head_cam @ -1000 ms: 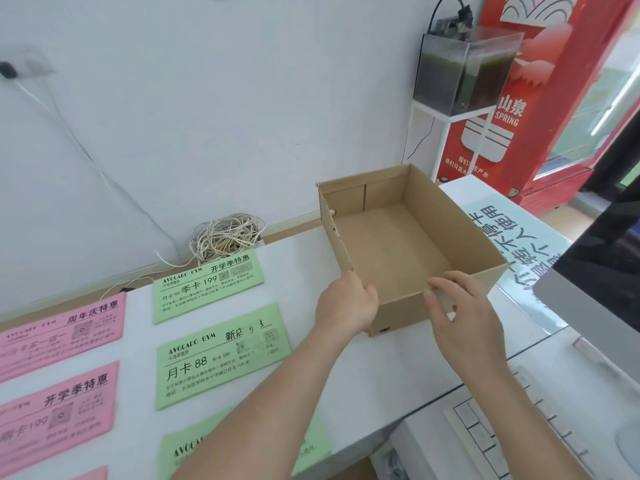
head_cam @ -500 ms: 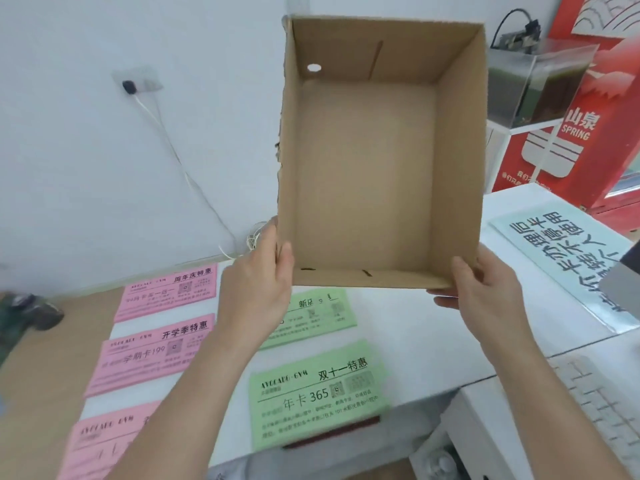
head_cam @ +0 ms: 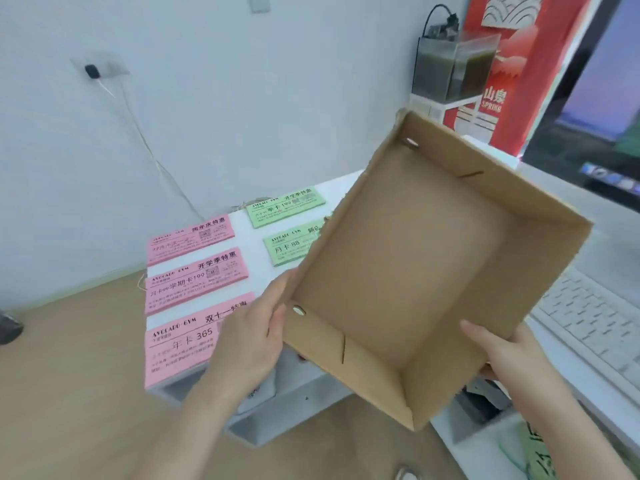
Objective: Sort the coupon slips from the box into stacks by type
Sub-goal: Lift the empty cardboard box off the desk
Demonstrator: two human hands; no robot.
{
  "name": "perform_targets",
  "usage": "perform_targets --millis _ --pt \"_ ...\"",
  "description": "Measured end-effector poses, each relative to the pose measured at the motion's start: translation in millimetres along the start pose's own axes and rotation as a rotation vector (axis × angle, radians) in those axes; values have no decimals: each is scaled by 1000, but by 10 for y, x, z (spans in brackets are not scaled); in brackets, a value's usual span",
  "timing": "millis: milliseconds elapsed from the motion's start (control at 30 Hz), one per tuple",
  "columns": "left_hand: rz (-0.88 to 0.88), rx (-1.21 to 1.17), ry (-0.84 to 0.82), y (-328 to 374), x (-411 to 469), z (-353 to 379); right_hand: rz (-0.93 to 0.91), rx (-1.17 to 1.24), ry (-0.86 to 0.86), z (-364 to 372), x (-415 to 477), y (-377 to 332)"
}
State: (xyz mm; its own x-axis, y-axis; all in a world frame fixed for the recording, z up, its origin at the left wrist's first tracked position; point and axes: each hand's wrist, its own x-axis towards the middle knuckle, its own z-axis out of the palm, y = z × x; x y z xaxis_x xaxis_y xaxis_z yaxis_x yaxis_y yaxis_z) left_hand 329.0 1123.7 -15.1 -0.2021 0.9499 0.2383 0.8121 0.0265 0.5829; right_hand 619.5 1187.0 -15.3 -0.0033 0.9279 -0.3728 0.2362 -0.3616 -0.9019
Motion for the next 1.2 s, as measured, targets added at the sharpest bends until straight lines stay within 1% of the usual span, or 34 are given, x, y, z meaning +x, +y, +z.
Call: perform_targets --millis 67,133,233,333,400,467,567,633,700,800,900,1000,1100,1200 --pt "43 13 -53 -6 -282 93 51 -45 31 -129 -251 161" --pt "50 15 -146 -47 -582 209 91 -115 13 -245 -433 337" --pt "-24 39 -280 -127 -1044 382 133 -195 -67 -392 -617 589" --pt "-113 -30 -378 -113 -1508 520 139 -244 -155 -508 -727 889" --pt "-226 -103 -431 -74 -1763 623 155 -285 -243 -567 -743 1151" --pt "-372 -142 -486 -63 -2006 723 206 -308 -365 -588 -810 1416" --pt "-561 -171 -602 -112 -2278 899 323 -404 -528 -543 -929 1766" --pt "-673 -207 -673 -176 -2410 1037 396 -512 -600 -463 -971 1939" --pt "-724 -189 -727 -326 -2522 1198 432 -550 -622 -355 -906 2159" --pt "-766 -151 -742 -663 -2588 1462 523 -587 -641 -74 -685 2418" --pt "-824 -118 -701 -1147 -2566 1837 607 -634 -687 311 -283 2780" --pt "-877 -104 -637 -1822 -2545 2319 596 -674 -691 834 233 3271" --pt "-908 -80 -508 -2529 -2512 2817 495 -626 -599 1476 750 3874" --pt "-971 -93 -348 -3209 -2489 3326 285 -663 -475 2120 1235 4513"
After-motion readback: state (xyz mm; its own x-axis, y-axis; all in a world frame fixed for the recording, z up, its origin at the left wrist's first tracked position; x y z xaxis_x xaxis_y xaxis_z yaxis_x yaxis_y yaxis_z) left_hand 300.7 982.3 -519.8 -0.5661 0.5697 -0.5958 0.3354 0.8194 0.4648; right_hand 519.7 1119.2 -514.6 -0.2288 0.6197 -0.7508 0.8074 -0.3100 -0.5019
